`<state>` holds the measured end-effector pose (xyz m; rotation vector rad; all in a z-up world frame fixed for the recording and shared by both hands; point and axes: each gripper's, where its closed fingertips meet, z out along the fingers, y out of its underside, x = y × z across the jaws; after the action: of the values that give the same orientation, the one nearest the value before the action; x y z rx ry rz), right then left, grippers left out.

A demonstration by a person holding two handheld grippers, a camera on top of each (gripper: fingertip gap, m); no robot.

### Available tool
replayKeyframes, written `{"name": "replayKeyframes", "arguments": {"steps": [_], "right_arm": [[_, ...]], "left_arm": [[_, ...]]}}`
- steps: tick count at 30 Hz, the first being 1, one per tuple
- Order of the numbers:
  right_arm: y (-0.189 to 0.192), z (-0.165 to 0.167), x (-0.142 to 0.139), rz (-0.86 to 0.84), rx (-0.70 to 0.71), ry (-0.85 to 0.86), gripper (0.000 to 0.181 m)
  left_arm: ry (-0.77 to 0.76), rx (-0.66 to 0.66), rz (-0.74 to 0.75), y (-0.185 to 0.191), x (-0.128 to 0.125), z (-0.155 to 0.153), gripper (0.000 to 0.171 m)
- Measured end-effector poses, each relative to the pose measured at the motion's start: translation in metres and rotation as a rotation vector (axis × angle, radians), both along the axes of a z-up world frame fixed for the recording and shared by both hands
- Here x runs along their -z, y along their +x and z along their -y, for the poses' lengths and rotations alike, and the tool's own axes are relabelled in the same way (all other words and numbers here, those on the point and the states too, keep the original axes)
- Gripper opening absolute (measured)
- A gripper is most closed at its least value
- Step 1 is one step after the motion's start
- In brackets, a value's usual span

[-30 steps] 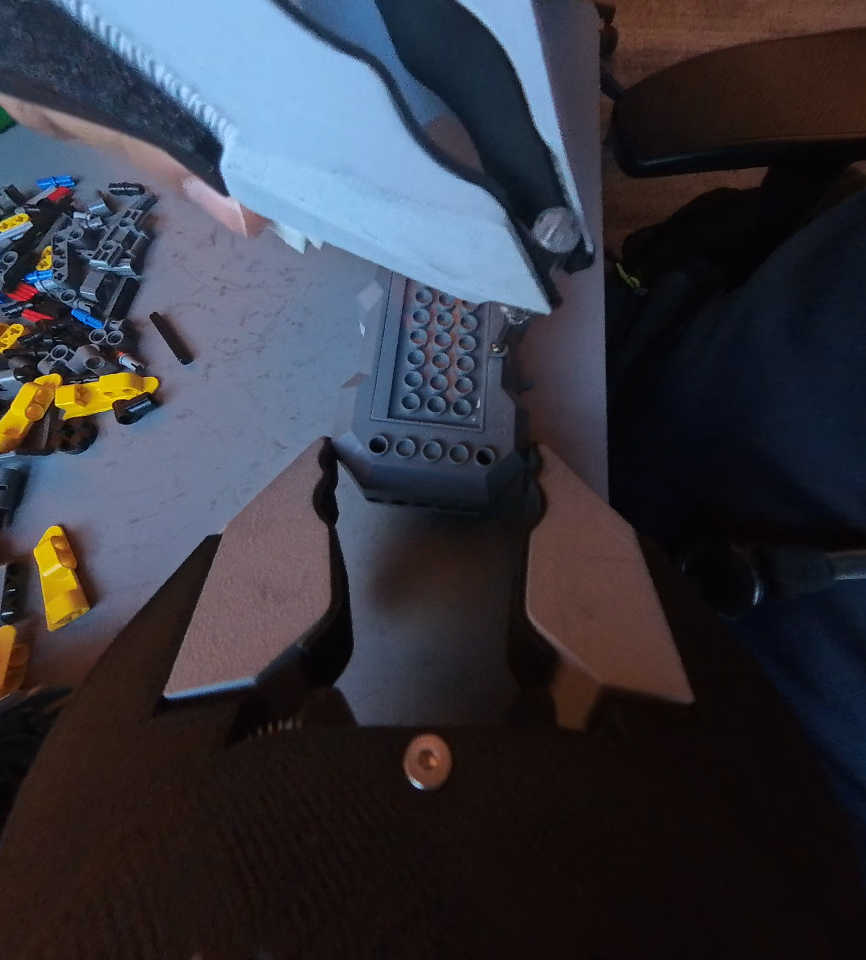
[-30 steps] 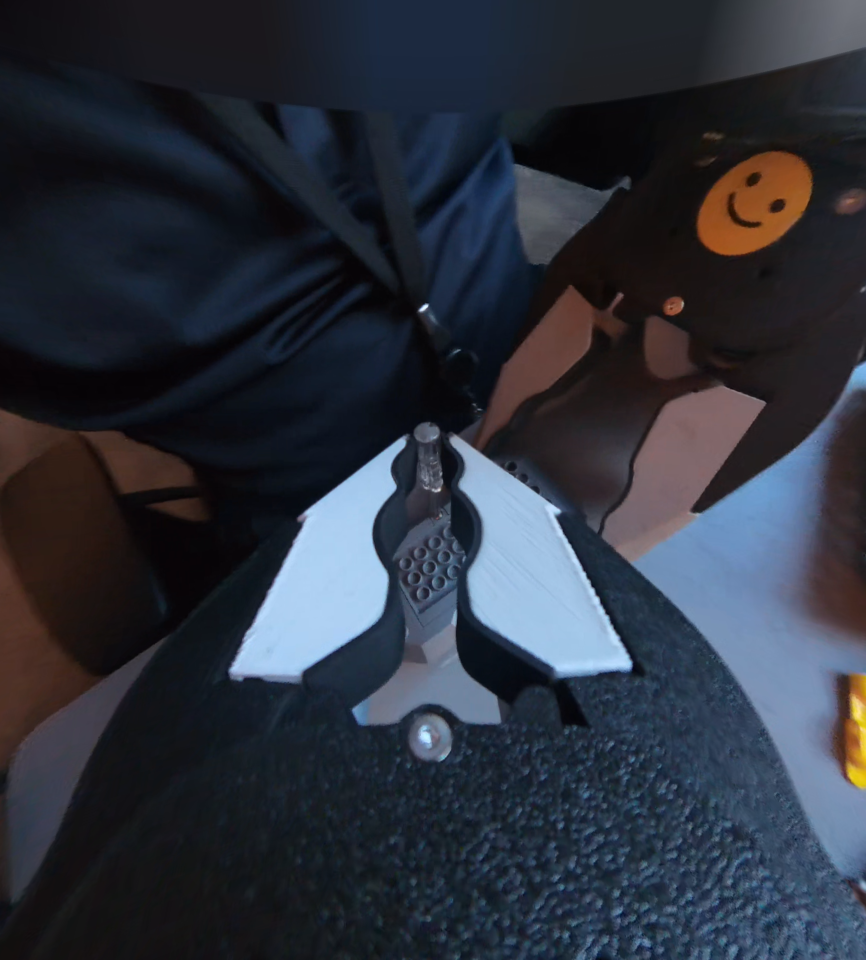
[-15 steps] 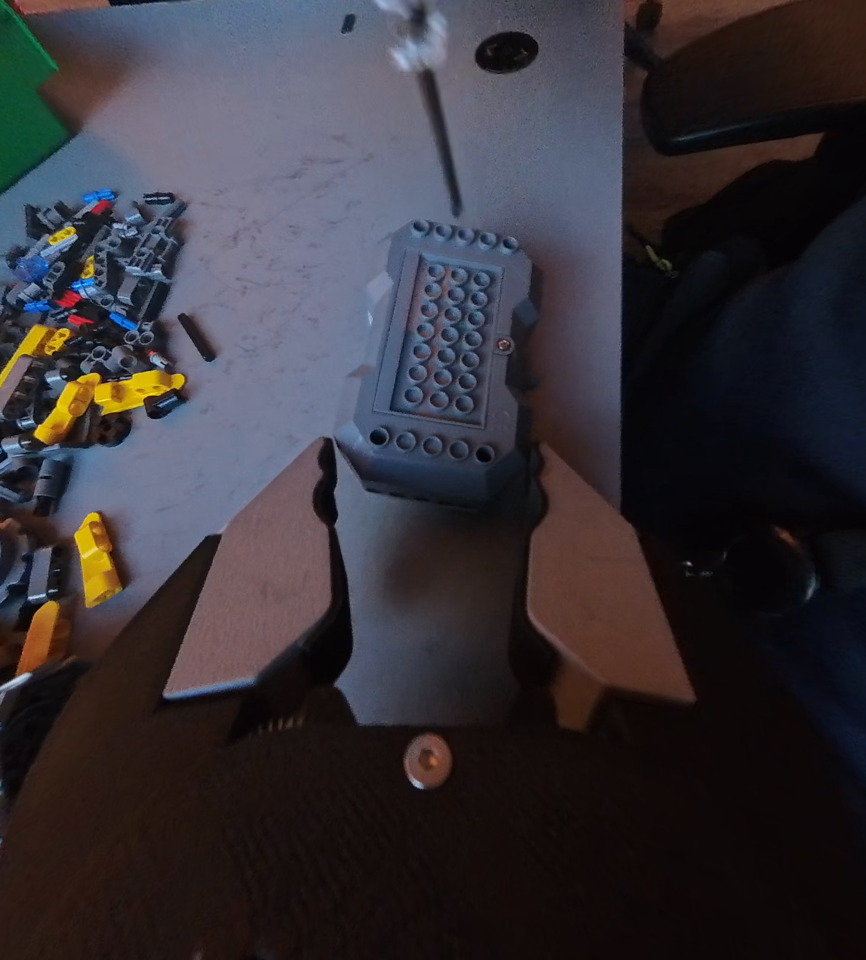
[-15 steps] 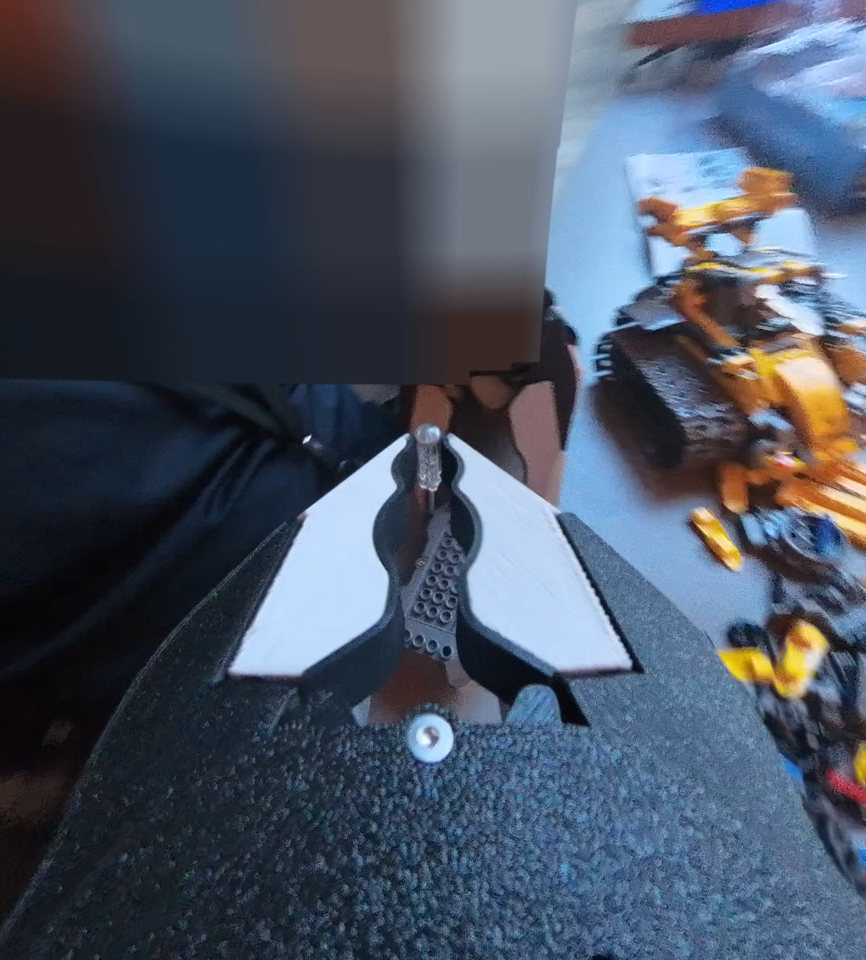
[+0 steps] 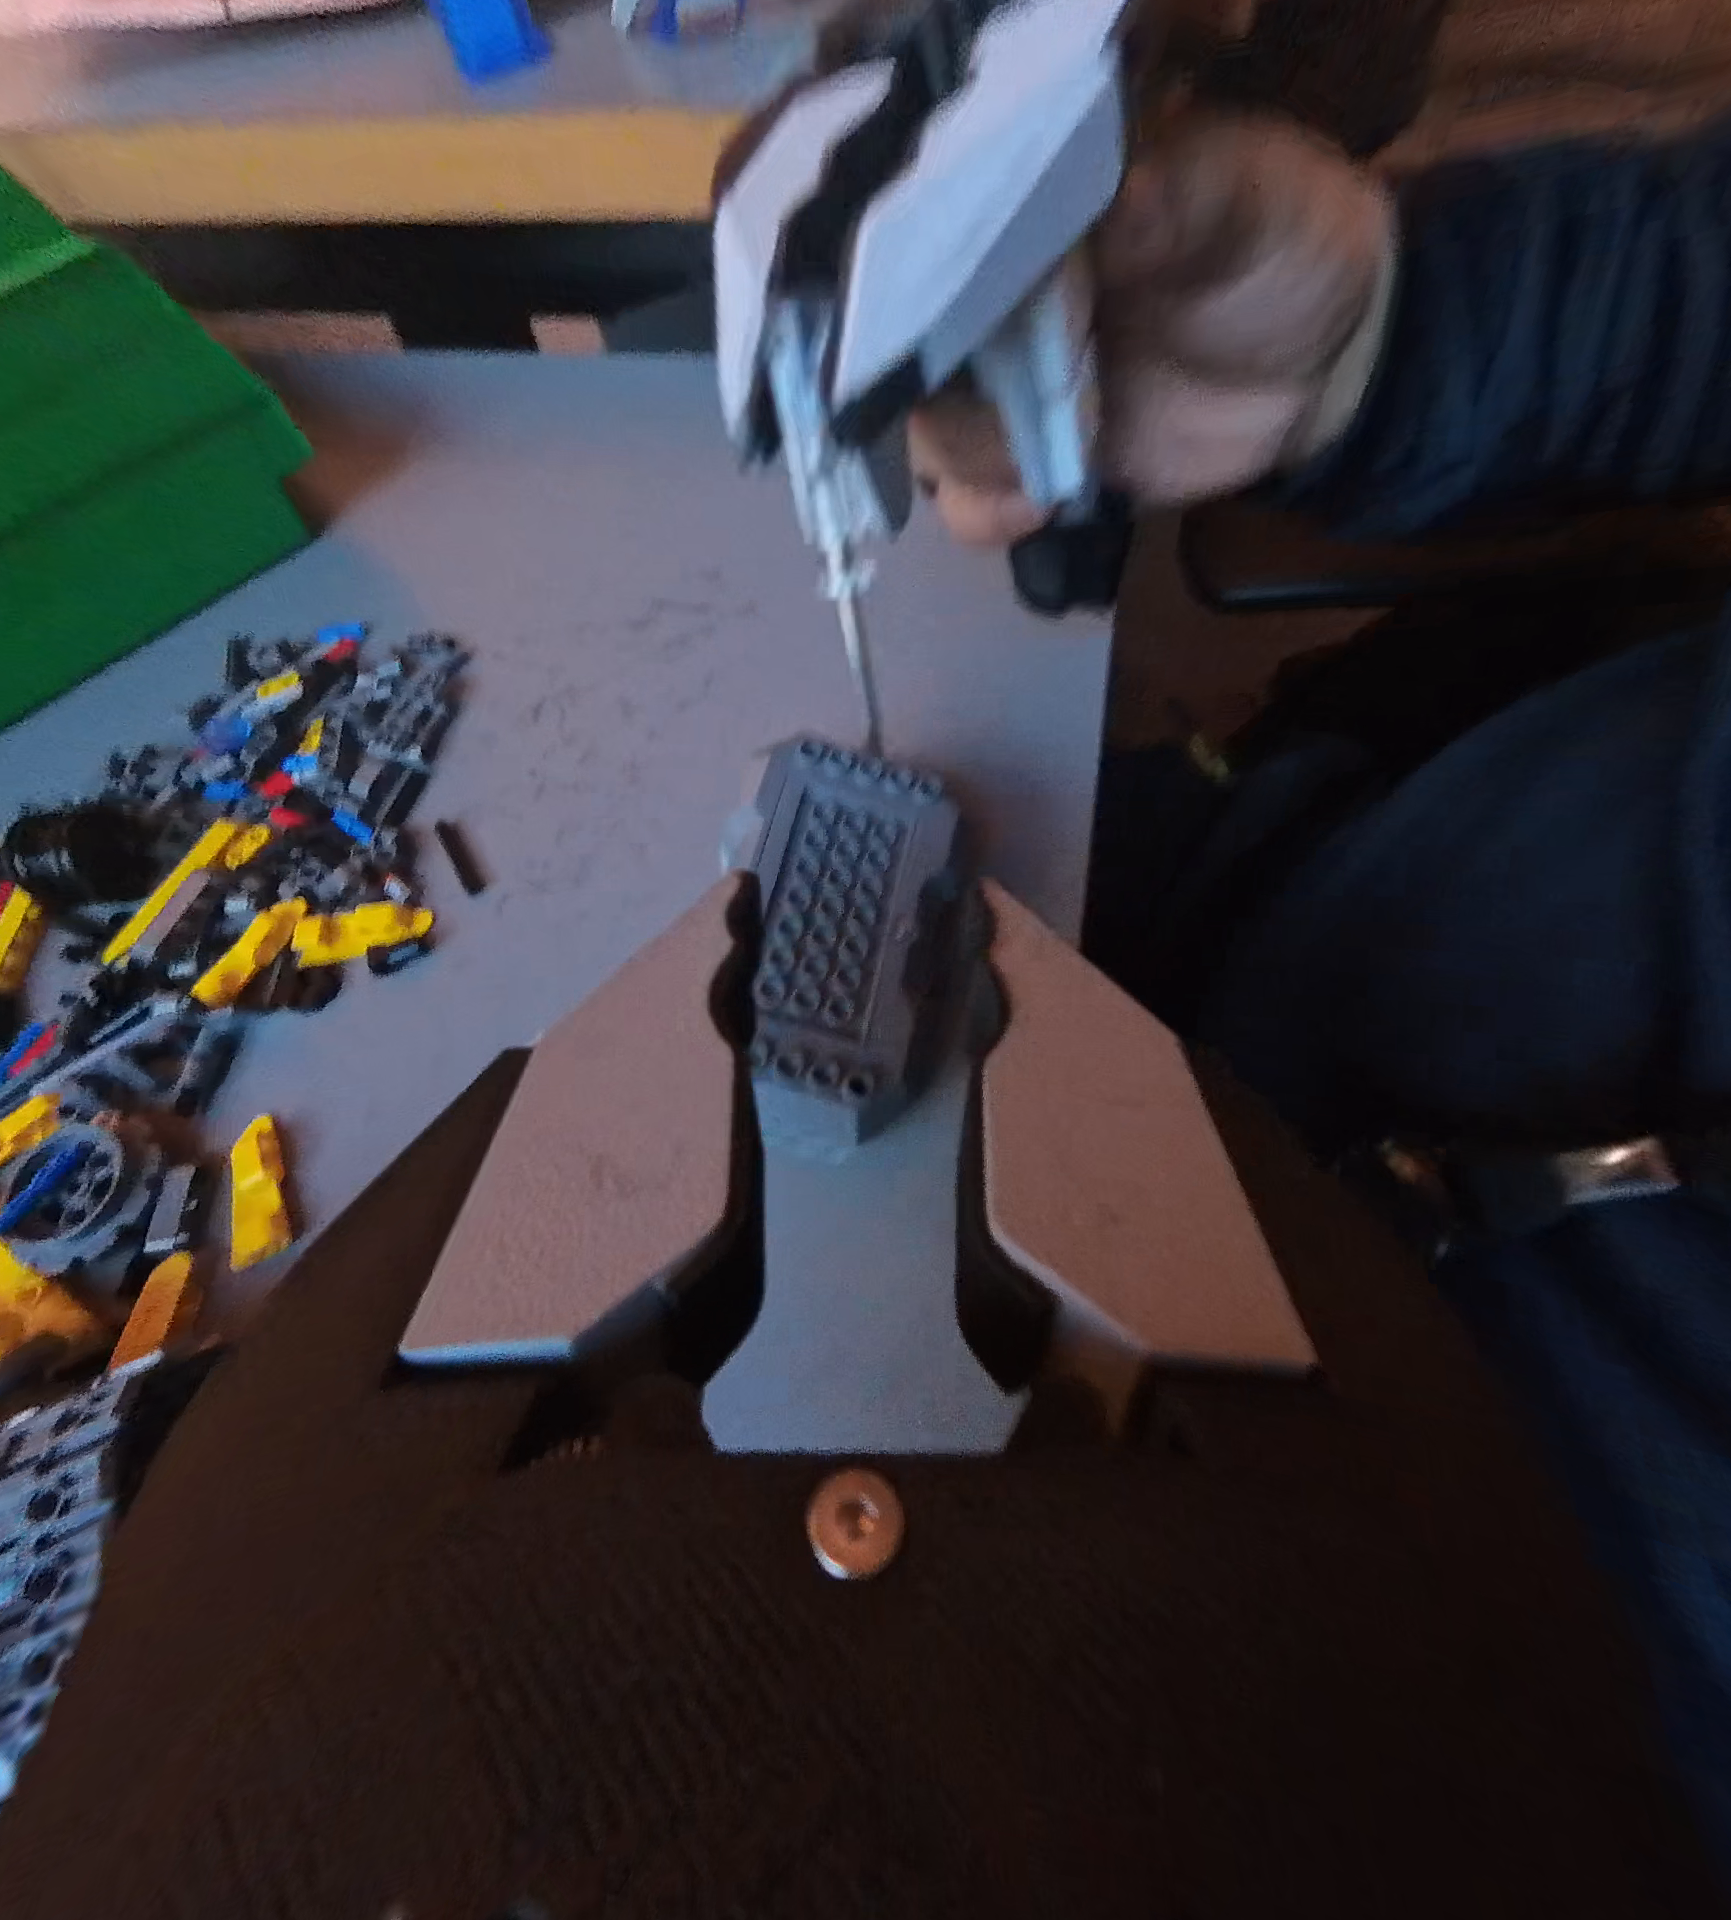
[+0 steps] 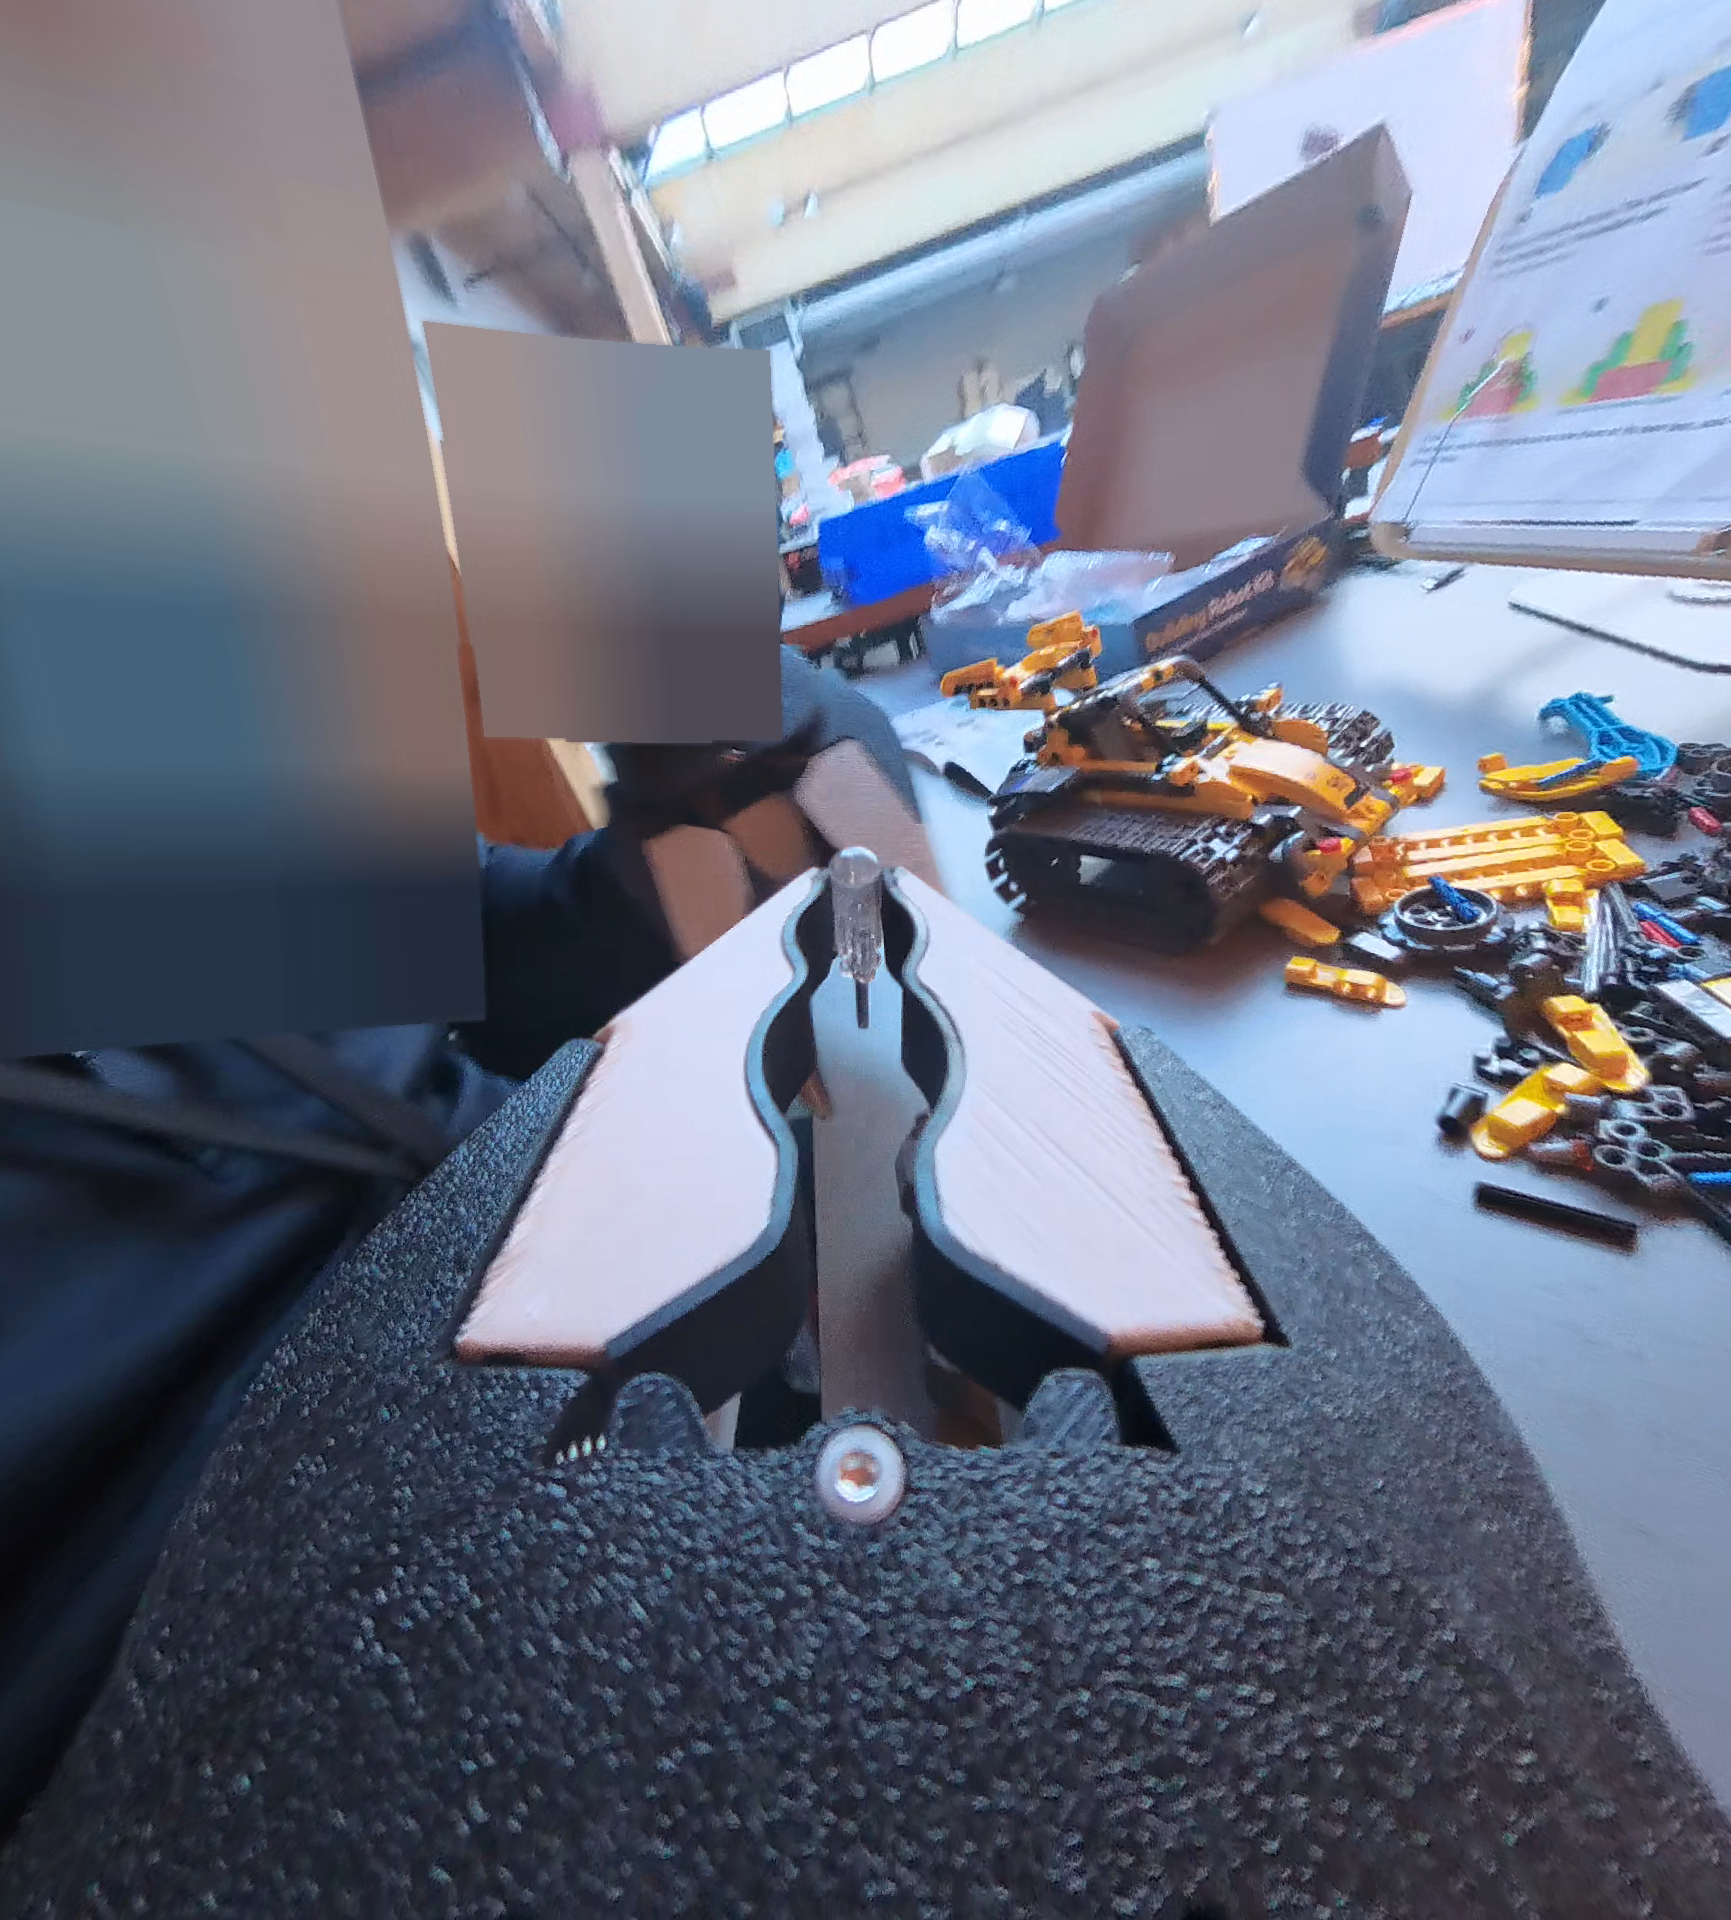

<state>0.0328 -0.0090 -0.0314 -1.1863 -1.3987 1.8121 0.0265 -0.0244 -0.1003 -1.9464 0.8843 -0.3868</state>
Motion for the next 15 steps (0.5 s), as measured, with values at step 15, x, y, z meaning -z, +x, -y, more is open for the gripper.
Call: {"name": "replayKeyframes", "arguments": {"steps": [15], "right_arm": [[-0.011, -0.006, 0.024, 0.121, 0.123, -0.012, 0.009]], "left_arm": [[0.048, -0.102, -0.007, -0.006, 0.003, -0.017, 0.000]]}}
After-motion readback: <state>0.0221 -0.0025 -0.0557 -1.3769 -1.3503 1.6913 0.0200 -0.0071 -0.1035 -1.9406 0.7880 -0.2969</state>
